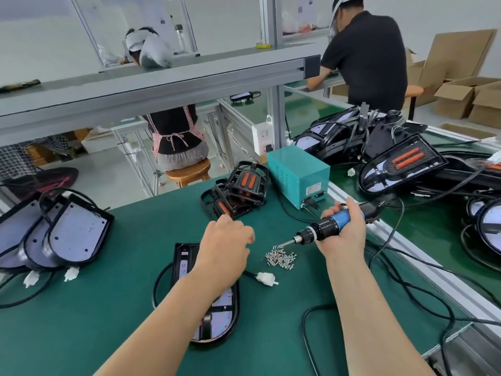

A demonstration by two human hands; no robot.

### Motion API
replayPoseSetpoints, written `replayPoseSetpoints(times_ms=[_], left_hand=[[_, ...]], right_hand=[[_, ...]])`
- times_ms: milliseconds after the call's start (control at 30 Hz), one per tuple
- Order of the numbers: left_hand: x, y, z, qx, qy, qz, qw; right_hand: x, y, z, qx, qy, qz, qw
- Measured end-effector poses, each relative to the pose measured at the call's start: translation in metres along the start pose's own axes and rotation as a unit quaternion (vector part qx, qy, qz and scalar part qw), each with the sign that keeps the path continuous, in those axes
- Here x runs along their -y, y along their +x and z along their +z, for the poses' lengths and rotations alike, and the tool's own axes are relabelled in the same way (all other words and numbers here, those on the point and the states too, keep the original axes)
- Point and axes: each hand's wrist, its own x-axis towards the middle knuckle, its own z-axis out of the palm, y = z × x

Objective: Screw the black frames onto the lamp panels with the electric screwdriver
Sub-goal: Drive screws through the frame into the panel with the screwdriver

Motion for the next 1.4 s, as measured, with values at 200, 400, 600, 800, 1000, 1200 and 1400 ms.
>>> replayPoseSetpoints(times_ms=[200, 400, 600, 800, 1000, 1200, 1400], left_hand=[[-0.009, 0.032, 0.014, 0.137, 0.024, 0.006, 0.99], [-0.022, 0.038, 0.025, 0.157, -0.044, -0.005, 0.987], [-0.031, 0.037, 0.027, 0.201, -0.105, -0.079, 0.971], [-0.038, 0.035, 0.027, 0.215, -0.112, -0.085, 0.966], [-0.044, 0.029, 0.024, 0.216, -0.094, -0.055, 0.97], [-0.041, 0.027, 0.021, 0.196, -0.189, -0.083, 0.959], [-0.022, 0.014, 0.013, 0.088, -0.406, -0.142, 0.899]], right_hand=[[0.006, 0.015, -0.006, 0.017, 0.003, -0.033, 0.999], [0.008, 0.018, -0.011, 0.021, 0.011, -0.024, 0.999], [0.006, 0.019, -0.013, 0.024, 0.005, -0.024, 0.999], [0.006, 0.019, -0.013, 0.023, 0.006, -0.038, 0.999], [0.004, 0.02, -0.013, 0.018, -0.007, -0.043, 0.999], [0.006, 0.02, -0.015, 0.021, -0.011, -0.039, 0.999], [0.006, 0.014, -0.012, 0.027, 0.0, -0.006, 1.0]])
